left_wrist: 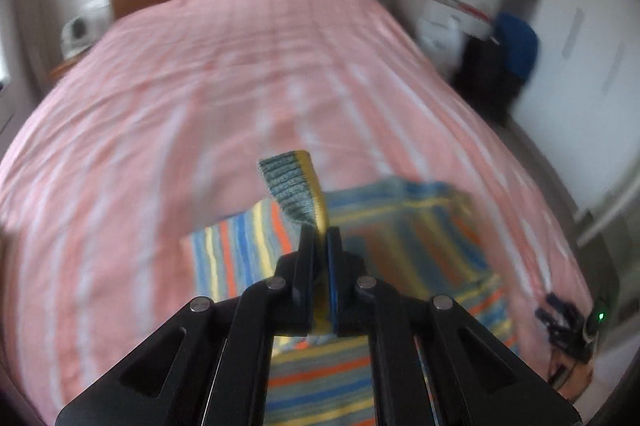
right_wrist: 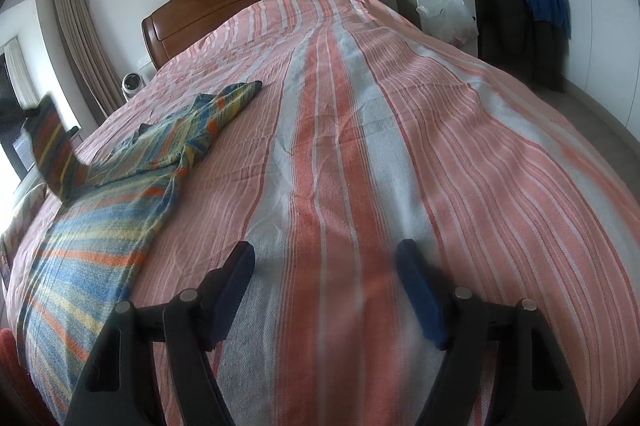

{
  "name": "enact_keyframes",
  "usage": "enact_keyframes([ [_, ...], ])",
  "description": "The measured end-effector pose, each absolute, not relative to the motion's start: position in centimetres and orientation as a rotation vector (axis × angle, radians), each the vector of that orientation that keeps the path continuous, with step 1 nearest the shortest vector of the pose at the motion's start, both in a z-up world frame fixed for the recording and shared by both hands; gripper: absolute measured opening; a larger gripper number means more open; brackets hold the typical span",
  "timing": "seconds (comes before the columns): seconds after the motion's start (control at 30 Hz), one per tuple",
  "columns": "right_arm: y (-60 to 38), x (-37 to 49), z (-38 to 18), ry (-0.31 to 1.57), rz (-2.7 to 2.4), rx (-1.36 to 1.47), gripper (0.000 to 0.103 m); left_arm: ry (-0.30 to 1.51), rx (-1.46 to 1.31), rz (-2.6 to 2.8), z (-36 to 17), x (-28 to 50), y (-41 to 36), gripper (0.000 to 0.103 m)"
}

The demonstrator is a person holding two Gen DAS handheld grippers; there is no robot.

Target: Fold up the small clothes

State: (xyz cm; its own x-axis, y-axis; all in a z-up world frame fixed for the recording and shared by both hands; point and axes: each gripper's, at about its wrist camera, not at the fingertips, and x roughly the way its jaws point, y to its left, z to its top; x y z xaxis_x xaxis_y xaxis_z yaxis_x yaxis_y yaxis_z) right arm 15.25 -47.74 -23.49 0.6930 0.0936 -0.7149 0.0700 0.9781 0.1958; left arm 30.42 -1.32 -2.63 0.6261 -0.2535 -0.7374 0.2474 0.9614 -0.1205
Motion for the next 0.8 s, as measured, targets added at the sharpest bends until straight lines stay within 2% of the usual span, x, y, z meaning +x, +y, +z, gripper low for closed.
enact_keyframes([
  [0.03,-47.7,15.3,-23.5,0.807,0.013,0.215,0.073,0.870,0.013,-0.308,-4.0,31.1,-3.6,0.012],
  [0.07,-47.7,15.3,-23.5,0.807,0.013,0.214,0.073,0.899,0.020,-0.322,-5.1,31.3,-5.1,0.032],
  [0.1,-47.8,15.3,-23.5,0.807,0.014,0.215,0.073,0.953,0.030,-0.319,-7.0,32.0,-6.7,0.065],
  [0.13,-47.8,15.3,-23.5,0.806,0.015,0.216,0.073,0.975,0.038,-0.301,-8.1,31.8,-7.2,0.076],
  [0.3,-47.9,15.4,-23.5,0.805,0.017,0.220,0.073,0.990,-0.027,-0.254,-10.6,31.4,-4.4,0.079],
  [0.33,-47.9,15.4,-23.6,0.805,0.018,0.221,0.073,0.987,-0.043,-0.217,-10.7,31.2,-3.4,0.082],
  [0.4,-48.0,15.4,-23.6,0.804,0.021,0.225,0.073,0.978,-0.064,-0.127,-11.4,30.6,-0.6,0.095],
  [0.47,-48.0,15.4,-23.6,0.804,0.021,0.225,0.073,1.015,-0.022,-0.018,-14.0,30.6,1.9,0.095],
  [0.57,-48.0,15.4,-23.6,0.805,0.020,0.223,0.073,1.162,0.078,0.143,-19.7,30.3,5.0,0.096],
  [0.7,-48.0,15.5,-23.6,0.806,0.019,0.221,0.073,1.100,-0.094,0.139,-17.9,27.2,8.6,0.095],
  [0.8,-48.0,15.5,-23.6,0.805,0.022,0.223,0.073,1.021,-0.111,0.104,-14.8,23.6,10.2,0.098],
])
